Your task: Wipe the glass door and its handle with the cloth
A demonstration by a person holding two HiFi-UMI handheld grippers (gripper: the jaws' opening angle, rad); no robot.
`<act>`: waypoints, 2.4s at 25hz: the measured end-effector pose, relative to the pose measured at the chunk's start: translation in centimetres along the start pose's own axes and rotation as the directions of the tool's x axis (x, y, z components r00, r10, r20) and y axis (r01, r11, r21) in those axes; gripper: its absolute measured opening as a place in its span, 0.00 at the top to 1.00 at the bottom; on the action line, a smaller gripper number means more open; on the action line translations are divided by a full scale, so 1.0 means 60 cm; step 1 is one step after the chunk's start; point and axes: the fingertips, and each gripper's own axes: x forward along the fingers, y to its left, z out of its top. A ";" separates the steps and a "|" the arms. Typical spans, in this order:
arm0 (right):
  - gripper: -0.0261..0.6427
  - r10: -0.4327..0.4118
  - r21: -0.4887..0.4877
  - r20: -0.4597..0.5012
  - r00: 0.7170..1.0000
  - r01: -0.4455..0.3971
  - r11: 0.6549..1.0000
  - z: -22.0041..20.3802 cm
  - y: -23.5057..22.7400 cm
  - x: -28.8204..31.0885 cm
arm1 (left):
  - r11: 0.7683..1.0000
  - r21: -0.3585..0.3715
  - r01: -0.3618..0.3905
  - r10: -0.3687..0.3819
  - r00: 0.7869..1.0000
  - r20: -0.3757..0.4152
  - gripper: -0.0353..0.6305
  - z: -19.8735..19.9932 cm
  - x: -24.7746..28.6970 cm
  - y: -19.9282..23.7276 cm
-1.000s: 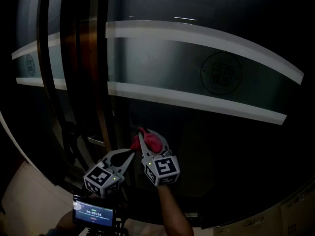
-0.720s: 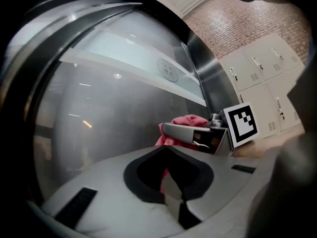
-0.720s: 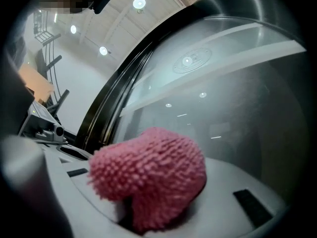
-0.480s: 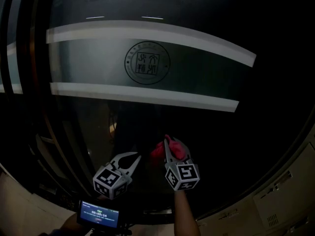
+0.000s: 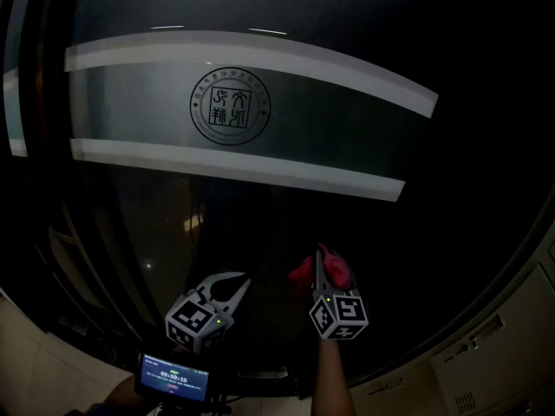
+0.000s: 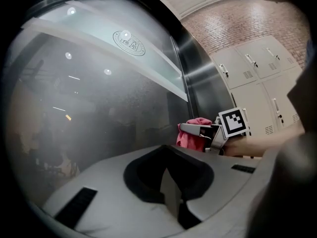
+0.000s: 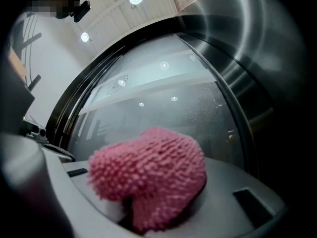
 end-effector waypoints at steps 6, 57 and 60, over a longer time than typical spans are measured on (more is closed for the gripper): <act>0.89 0.165 0.057 0.054 0.985 -0.168 0.984 0.000 0.188 0.047 | 0.994 0.035 -0.103 0.103 0.994 -0.019 0.92 -0.016 -0.084 0.094; 0.88 0.033 0.081 -0.087 0.996 -0.026 0.996 -0.097 -0.043 -0.089 | 0.995 -0.059 0.076 -0.082 0.991 -0.105 0.92 -0.074 0.078 -0.110; 0.88 0.088 0.101 -0.073 0.993 -0.081 0.992 -0.096 0.011 -0.069 | 0.997 -0.044 0.056 -0.061 0.990 -0.124 0.92 -0.075 0.045 -0.088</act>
